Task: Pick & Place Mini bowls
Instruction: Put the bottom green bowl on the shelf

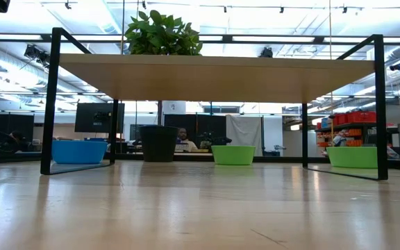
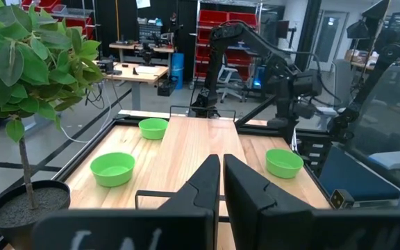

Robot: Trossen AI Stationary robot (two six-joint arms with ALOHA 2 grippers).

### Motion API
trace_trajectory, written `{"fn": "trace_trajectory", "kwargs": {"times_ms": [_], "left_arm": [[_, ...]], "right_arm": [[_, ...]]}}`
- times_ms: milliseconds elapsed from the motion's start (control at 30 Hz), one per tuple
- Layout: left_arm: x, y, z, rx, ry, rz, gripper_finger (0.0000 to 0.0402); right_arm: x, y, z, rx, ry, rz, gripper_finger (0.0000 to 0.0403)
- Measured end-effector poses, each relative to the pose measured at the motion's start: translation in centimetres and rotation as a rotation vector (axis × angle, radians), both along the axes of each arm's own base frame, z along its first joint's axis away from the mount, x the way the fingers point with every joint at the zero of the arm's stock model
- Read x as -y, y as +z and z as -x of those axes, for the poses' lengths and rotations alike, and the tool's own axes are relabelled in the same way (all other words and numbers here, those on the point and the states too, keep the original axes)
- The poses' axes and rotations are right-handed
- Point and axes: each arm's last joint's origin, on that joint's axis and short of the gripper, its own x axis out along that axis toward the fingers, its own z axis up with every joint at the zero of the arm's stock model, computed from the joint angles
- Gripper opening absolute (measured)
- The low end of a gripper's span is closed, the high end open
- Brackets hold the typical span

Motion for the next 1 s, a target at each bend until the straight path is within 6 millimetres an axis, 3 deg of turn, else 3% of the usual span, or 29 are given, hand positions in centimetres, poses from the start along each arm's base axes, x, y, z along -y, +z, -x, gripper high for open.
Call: {"fn": "trace_trajectory", "kwargs": {"times_ms": [267, 633, 1000], "left_arm": [[0.0, 0.0, 0.0, 0.000, 0.000, 0.000, 0.0023], [0.0, 0.0, 0.0, 0.000, 0.000, 0.000, 0.0023], [0.0, 0.0, 0.0, 0.000, 0.000, 0.000, 0.0023]], "right_arm": [[0.5, -1.7, 0.7, -0.003, 0.079, 0.046, 0.0000], [0.0, -1.9, 1.5, 0.003, 0.144, 0.060, 0.0001], [0.0, -1.9, 1.5, 0.015, 0.177, 0.070, 0.0067]]}}
